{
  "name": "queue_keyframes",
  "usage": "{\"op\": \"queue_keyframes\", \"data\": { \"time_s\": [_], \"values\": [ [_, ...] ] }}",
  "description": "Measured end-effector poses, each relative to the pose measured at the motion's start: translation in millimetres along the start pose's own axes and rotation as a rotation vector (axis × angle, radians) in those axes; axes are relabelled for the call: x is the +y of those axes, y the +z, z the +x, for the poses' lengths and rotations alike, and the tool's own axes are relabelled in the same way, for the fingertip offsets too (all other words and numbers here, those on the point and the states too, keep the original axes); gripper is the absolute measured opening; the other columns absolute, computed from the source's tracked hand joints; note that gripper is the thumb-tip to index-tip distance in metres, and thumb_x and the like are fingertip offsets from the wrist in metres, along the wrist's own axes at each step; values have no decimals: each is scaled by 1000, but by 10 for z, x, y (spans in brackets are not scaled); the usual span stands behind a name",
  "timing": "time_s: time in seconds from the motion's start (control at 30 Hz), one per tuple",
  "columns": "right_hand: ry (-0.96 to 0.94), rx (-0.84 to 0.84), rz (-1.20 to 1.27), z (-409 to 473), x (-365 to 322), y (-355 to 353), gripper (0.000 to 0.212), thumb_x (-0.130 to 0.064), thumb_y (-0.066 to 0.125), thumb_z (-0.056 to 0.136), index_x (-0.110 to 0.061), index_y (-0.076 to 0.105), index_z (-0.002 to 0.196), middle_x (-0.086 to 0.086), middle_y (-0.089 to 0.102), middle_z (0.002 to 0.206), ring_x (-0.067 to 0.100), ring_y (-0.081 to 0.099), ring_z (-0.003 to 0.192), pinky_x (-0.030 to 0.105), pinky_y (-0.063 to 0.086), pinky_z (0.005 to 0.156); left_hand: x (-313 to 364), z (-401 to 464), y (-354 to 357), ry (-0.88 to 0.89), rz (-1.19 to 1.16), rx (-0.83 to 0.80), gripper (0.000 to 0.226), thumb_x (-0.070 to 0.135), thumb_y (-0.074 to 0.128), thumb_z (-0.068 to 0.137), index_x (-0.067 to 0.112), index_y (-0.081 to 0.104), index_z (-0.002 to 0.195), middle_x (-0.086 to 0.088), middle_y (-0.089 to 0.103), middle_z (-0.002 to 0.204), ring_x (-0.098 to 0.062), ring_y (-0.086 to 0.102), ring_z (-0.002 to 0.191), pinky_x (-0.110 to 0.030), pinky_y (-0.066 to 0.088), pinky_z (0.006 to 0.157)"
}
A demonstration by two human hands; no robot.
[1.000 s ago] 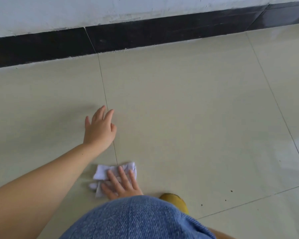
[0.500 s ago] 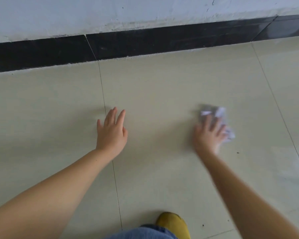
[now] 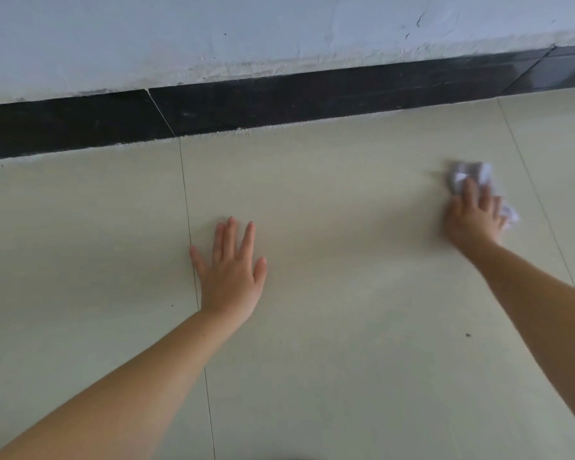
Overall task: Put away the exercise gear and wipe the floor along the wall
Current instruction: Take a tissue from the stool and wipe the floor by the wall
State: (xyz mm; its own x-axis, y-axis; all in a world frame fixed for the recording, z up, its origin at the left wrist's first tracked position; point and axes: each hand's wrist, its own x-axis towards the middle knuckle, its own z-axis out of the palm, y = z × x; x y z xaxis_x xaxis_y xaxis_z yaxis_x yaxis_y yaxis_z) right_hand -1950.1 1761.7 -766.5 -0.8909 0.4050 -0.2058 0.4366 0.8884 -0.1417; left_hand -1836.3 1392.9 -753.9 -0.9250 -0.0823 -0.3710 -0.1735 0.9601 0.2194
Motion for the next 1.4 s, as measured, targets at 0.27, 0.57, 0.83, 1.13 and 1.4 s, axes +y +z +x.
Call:
{"op": "queue_keyframes", "data": {
  "time_s": [0.27, 0.57, 0.83, 1.13, 1.4],
  "values": [
    [-922, -70, -42, -1096, -1804, 640, 47, -35, 30, 97, -22, 45, 139, 15, 34, 151, 36, 21, 141, 60, 21, 111, 43, -20, 144, -29, 37, -57, 73, 58, 8, 86, 25, 3, 151, -6, -12, 158, -21, -13, 145, -63, -2, 109],
    [-627, -20, -127, 282, -1061, 295, 64, -42, 11, 88, -24, 38, 144, 9, 29, 154, 31, 30, 139, 49, 23, 112, 55, 25, 180, -35, 135, -106, 88, 72, -5, 73, 21, -16, 143, -12, -14, 156, -27, -13, 145, -70, 2, 105],
    [216, -30, 67, 574, -322, -114, 50, -39, 20, 101, -28, 18, 151, 7, 3, 160, 35, -1, 146, 55, -2, 115, 29, 106, 146, -48, 123, -270, 91, 80, -29, 58, 24, -44, 128, -4, -54, 133, -21, -51, 123, -68, -11, 104],
    [-1225, -81, -84, -822, -1852, 660, 49, -42, 29, 94, -28, 49, 137, 3, 43, 147, 33, 37, 137, 51, 24, 113, 74, 119, -40, -52, 76, -428, 111, 81, 36, 72, 26, -48, 120, -1, -62, 121, -22, -55, 116, -65, -16, 104],
    [-60, 54, 26, 845, -28, -103, 53, -35, 25, 93, -27, 24, 145, 11, 18, 156, 32, 18, 141, 56, 14, 112, 72, 116, -103, -48, 59, -487, 119, 76, 48, 73, 27, -50, 120, -3, -63, 123, -25, -55, 117, -67, -15, 102]
  ]
}}
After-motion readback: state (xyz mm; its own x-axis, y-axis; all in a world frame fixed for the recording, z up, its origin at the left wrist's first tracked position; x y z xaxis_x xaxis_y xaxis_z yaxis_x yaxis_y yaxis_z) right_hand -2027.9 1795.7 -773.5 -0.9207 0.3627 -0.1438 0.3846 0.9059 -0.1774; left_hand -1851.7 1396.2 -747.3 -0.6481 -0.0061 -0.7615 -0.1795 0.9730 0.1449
